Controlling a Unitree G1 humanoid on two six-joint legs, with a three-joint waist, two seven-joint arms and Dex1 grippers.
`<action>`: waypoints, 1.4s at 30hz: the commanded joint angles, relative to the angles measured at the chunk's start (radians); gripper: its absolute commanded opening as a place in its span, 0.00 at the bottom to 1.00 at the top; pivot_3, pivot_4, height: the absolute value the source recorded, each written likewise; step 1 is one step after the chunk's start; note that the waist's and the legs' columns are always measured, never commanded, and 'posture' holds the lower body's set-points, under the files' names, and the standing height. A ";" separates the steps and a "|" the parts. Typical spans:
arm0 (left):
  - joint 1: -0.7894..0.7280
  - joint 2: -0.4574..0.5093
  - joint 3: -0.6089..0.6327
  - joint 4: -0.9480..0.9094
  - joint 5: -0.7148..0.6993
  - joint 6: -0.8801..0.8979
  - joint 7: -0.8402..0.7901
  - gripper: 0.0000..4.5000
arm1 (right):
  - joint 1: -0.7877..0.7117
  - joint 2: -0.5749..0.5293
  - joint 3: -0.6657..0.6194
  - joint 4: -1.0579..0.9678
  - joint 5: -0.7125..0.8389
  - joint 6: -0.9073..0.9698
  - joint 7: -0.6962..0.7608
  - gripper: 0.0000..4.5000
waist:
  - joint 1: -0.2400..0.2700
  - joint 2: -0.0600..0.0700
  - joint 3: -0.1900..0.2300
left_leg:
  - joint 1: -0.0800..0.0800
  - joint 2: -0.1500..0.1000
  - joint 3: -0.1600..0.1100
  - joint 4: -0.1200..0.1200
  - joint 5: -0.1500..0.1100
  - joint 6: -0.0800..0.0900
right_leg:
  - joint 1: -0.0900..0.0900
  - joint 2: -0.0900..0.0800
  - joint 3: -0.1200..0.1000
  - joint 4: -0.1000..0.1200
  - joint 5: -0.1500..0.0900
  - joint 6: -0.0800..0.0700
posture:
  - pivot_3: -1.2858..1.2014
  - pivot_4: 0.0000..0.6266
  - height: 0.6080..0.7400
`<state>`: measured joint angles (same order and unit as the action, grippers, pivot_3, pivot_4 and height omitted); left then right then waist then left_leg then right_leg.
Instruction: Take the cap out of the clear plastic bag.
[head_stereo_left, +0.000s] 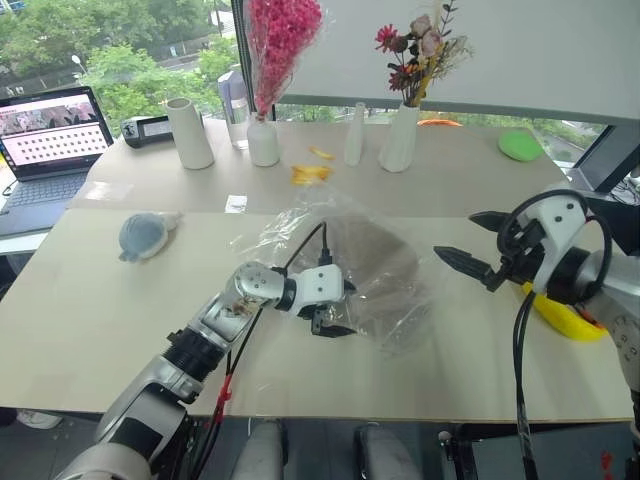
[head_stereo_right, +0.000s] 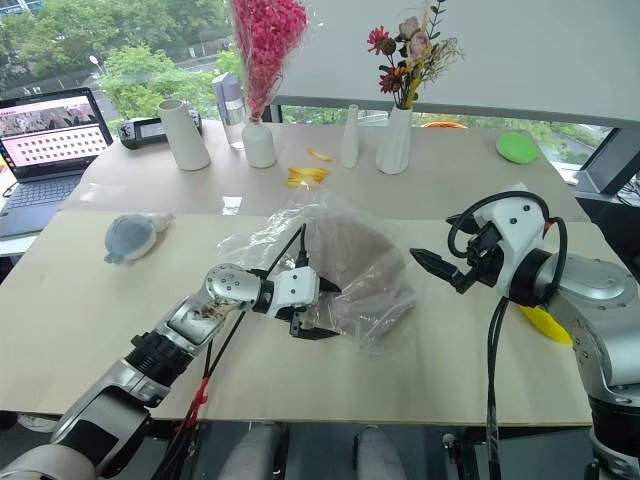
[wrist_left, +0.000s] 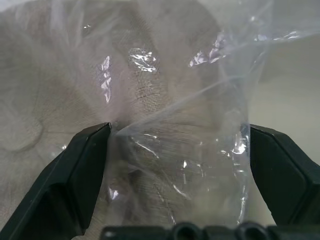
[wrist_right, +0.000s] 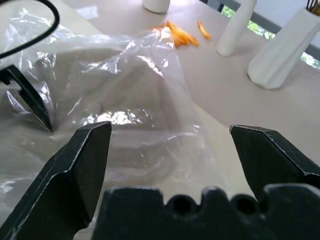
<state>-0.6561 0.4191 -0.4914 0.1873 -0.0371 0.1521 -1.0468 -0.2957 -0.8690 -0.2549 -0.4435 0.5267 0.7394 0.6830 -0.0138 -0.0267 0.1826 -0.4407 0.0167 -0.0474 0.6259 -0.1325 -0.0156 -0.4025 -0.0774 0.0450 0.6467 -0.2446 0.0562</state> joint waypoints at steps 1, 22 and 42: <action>0.010 -0.013 -0.001 0.019 0.037 0.026 0.017 0.69 | -0.006 -0.006 -0.034 -0.027 0.007 0.002 -0.013 1.00 | 0.000 0.000 0.000 | 0.000 0.000 0.000 0.000 0.000 0.000 | 0.000 0.000 0.000 0.000 0.000 0.000 | 0.52 0.24 1.00; -0.364 0.144 0.108 0.731 0.104 -1.056 -0.149 0.01 | -0.034 0.008 0.009 0.013 -0.007 -0.042 -0.005 1.00 | 0.000 0.000 0.000 | -0.002 0.000 0.000 -0.002 0.000 0.000 | -0.002 0.000 0.000 -0.003 0.000 -0.001 | 0.52 0.24 1.00; -0.557 0.183 0.014 1.114 0.582 -1.268 0.401 0.40 | -0.068 0.035 0.047 0.034 -0.021 -0.051 0.003 1.00 | 0.001 -0.001 0.001 | -0.005 -0.001 -0.001 0.000 0.000 0.001 | -0.003 0.000 -0.002 -0.002 0.001 0.002 | 0.52 0.24 1.00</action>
<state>-1.1571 0.5690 -0.4295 1.3151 0.4242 -1.1599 -0.8462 -0.3423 -0.8319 -0.1980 -0.3976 0.5104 0.7116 0.6809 -0.0126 -0.0278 0.1833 -0.4454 0.0160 -0.0483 0.6263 -0.1329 -0.0151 -0.4052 -0.0776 0.0433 0.6451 -0.2438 0.0581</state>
